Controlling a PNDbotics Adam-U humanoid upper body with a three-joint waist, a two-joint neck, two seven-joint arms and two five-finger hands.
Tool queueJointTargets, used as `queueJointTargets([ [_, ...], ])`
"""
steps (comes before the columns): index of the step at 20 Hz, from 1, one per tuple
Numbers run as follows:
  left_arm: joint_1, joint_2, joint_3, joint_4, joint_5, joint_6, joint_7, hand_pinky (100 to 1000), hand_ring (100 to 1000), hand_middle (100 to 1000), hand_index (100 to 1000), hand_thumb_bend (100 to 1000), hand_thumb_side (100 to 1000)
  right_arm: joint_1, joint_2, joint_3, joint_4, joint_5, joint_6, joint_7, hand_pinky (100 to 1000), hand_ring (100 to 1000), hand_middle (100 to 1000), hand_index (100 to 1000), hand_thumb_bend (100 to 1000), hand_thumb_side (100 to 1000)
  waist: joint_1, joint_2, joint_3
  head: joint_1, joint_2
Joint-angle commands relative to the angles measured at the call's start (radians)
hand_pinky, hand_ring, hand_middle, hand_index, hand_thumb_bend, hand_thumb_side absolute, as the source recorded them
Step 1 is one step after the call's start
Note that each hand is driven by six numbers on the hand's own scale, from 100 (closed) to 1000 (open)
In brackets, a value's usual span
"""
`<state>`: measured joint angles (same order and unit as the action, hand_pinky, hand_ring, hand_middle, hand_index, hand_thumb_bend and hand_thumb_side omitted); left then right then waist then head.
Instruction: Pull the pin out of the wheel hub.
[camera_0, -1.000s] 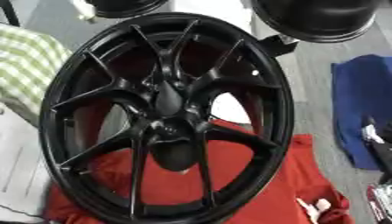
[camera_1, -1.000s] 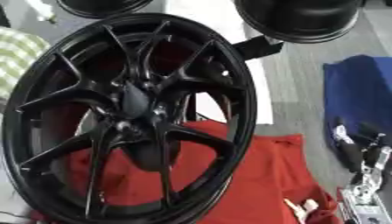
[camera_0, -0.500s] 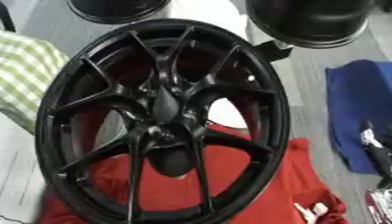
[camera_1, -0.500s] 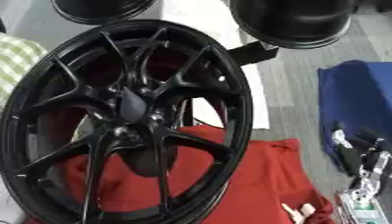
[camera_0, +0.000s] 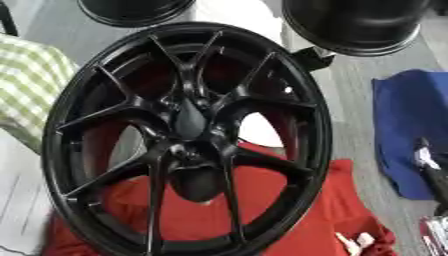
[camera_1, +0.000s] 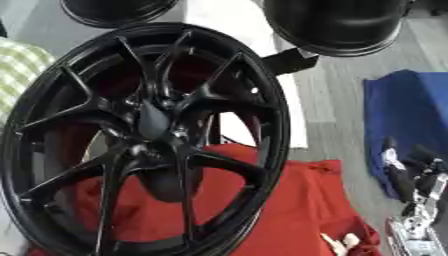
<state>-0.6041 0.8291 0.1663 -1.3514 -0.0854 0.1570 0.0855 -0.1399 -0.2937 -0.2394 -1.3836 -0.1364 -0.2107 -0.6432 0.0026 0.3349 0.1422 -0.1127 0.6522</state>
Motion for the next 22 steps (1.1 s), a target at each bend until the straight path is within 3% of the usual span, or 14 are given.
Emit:
queueJointTargets([
  [1, -0.001, 0.016, -0.012, -0.045, 0.149, -0.023, 0.171, 585, 555, 518, 681, 100, 712, -0.002, -0.018, -0.002, -0.007, -0.009, -0.002, 0.002, 563, 636, 594, 664, 544, 291, 0.001, -0.027, 0.000, 0.006, -0.015],
  [7, 0.006, -0.018, -0.031, -0.120, 0.334, -0.095, 0.298, 552, 506, 468, 630, 100, 693, -0.005, -0.017, 0.000, -0.007, -0.011, -0.002, 0.003, 563, 636, 594, 665, 545, 292, 0.000, -0.027, -0.003, 0.009, -0.014],
  [16, 0.023, -0.024, -0.038, -0.137, 0.323, -0.089, 0.323, 564, 523, 487, 652, 100, 601, -0.006, -0.017, 0.000, -0.008, -0.011, -0.002, 0.004, 564, 636, 594, 665, 545, 293, -0.001, -0.026, -0.003, 0.009, -0.012],
  [17, 0.024, -0.022, -0.039, -0.138, 0.321, -0.092, 0.318, 655, 670, 679, 787, 100, 423, -0.005, -0.017, 0.000, -0.008, -0.011, -0.001, 0.004, 564, 636, 594, 665, 546, 293, -0.001, -0.026, -0.003, 0.010, -0.012],
  [18, 0.029, -0.018, -0.044, -0.144, 0.303, -0.101, 0.291, 706, 736, 768, 835, 100, 214, -0.005, -0.018, 0.000, -0.008, -0.011, -0.001, 0.005, 564, 636, 594, 665, 546, 293, -0.001, -0.026, -0.003, 0.011, -0.012],
  [20, 0.033, -0.015, -0.036, -0.142, 0.245, -0.118, 0.256, 751, 766, 798, 860, 100, 100, -0.005, -0.018, 0.000, -0.008, -0.010, 0.000, 0.005, 564, 636, 594, 665, 546, 294, -0.001, -0.026, -0.002, 0.012, -0.011],
  [22, 0.034, -0.014, -0.024, -0.126, 0.202, -0.117, 0.267, 751, 752, 752, 823, 100, 100, -0.004, -0.018, 0.000, -0.007, -0.011, 0.000, 0.005, 564, 636, 594, 665, 546, 294, -0.001, -0.027, -0.001, 0.012, -0.009],
])
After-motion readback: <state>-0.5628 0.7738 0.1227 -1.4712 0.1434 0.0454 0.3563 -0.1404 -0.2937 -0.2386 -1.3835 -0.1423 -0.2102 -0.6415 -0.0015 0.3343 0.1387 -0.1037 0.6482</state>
